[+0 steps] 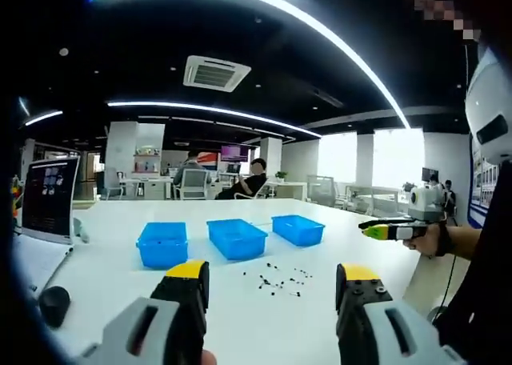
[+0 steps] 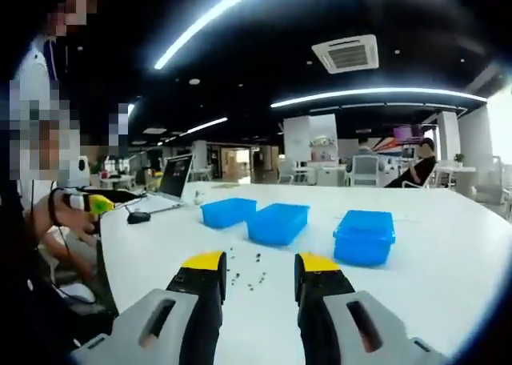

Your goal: Pick up the resistors one by one and place each resistor into its matching bin, sorting the parts by color and model until every resistor is separated into the correct bin for its type

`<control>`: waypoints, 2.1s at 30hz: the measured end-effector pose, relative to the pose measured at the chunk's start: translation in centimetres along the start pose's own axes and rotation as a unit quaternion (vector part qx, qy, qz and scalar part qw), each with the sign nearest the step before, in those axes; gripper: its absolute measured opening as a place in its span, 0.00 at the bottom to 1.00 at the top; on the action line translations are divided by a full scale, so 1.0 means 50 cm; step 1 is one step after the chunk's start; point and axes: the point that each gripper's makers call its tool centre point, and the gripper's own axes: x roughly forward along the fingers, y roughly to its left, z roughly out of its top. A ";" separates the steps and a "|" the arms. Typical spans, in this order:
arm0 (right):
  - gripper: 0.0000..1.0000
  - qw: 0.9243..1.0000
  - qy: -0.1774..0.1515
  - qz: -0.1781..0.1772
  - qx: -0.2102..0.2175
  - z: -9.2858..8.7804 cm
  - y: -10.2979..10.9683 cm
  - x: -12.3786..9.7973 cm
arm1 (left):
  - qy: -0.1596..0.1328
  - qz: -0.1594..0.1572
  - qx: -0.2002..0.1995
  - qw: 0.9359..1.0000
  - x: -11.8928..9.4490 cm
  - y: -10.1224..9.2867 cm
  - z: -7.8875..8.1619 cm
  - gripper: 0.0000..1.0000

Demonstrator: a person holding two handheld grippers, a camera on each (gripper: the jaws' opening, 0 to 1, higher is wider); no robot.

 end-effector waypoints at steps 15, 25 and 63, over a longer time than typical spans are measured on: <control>0.31 0.991 0.092 0.089 0.034 -0.014 0.005 0.135 | 0.017 0.033 0.010 0.999 -0.020 0.028 -0.026 0.65; 0.29 0.961 0.223 0.161 -0.014 -0.059 0.026 0.253 | 0.033 0.055 0.009 0.998 -0.038 0.054 -0.055 0.65; 0.07 0.873 0.406 0.195 -0.189 -0.202 0.038 0.411 | 0.032 0.074 -0.010 0.997 -0.053 0.080 -0.079 0.64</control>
